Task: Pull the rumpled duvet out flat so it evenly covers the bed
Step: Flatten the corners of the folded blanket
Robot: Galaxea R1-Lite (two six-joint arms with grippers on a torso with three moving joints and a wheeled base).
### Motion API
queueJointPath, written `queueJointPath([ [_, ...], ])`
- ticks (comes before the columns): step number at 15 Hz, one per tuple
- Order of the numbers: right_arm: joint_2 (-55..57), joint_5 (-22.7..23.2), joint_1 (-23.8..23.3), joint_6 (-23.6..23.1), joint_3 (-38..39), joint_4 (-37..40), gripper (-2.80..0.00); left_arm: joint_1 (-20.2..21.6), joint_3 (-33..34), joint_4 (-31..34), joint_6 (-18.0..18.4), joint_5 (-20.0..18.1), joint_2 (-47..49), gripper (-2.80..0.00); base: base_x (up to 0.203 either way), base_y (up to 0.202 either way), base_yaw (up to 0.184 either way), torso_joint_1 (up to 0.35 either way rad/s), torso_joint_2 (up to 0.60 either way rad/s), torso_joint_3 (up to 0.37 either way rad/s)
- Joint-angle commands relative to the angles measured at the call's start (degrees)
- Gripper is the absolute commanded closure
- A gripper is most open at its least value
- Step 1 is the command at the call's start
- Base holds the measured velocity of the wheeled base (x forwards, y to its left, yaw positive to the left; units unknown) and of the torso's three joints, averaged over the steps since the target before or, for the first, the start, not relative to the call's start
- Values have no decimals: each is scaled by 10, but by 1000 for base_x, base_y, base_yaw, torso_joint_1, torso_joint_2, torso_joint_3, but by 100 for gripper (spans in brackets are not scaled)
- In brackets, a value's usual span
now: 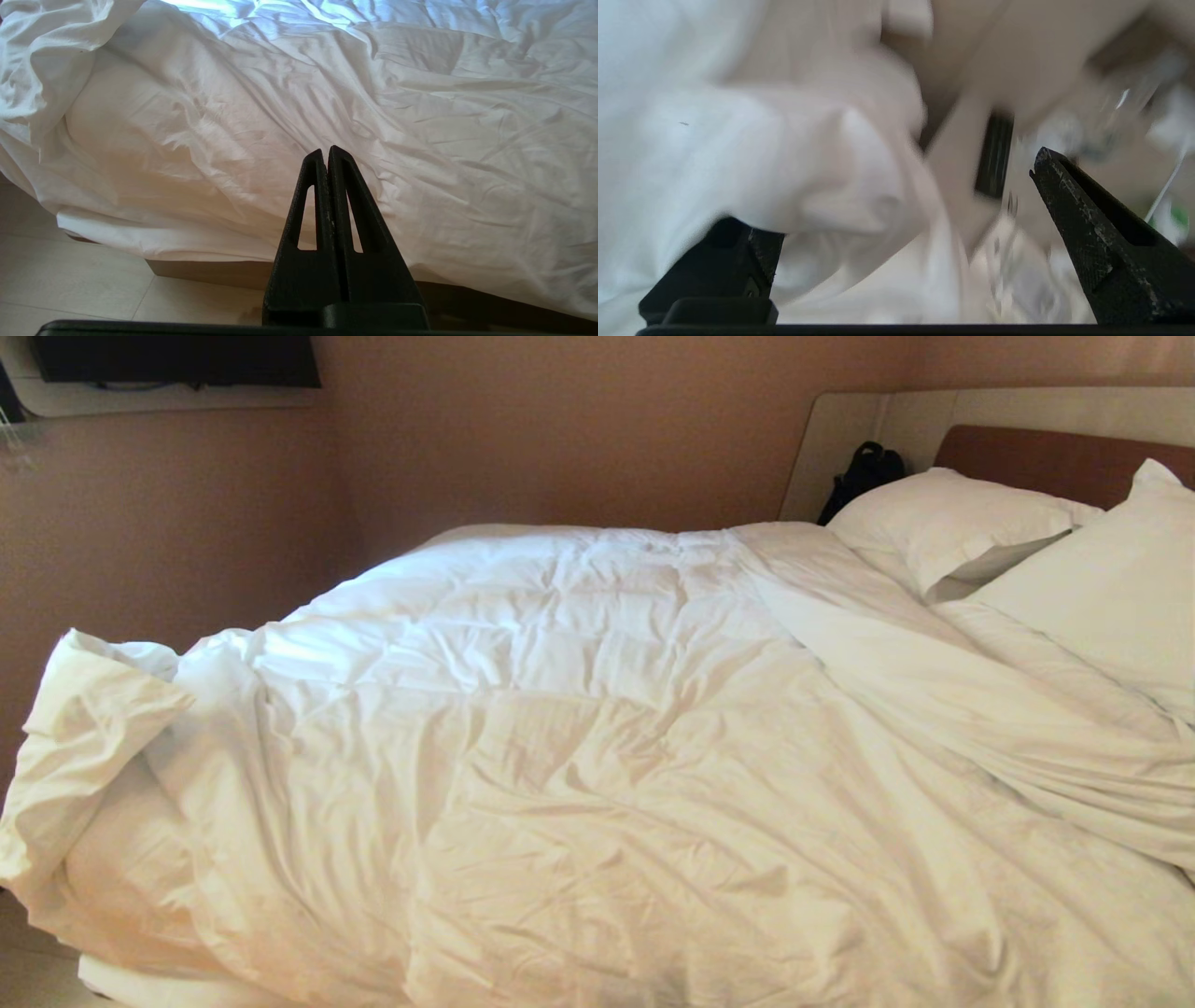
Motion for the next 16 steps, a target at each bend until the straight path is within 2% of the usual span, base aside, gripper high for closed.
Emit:
queueJointPath([
  [1, 31, -39, 0, -1, -1, 63, -280, 0, 0, 0, 0, 0, 0, 0, 0, 0, 0, 0, 0, 0],
  [3, 54, -65, 0, -4, 5, 11, -280, 0, 0, 0, 0, 0, 0, 0, 0, 0, 0, 0, 0, 0],
  [5, 51, -59, 0, -6, 16, 9, -280, 0, 0, -1, 0, 0, 0, 0, 0, 0, 0, 0, 0, 0],
  [9, 9, 16, 0, -10, 42, 54, -280, 0, 0, 0, 0, 0, 0, 0, 0, 0, 0, 0, 0, 0],
  [13, -83, 154, 0, -10, 47, 220, -280, 0, 0, 0, 0, 0, 0, 0, 0, 0, 0, 0, 0, 0],
  [15, -92, 173, 4, -10, 49, 242, -280, 0, 0, 0, 0, 0, 0, 0, 0, 0, 0, 0, 0, 0],
  [16, -113, 184, 14, -13, 55, 278, -280, 0, 0, 0, 0, 0, 0, 0, 0, 0, 0, 0, 0, 0],
])
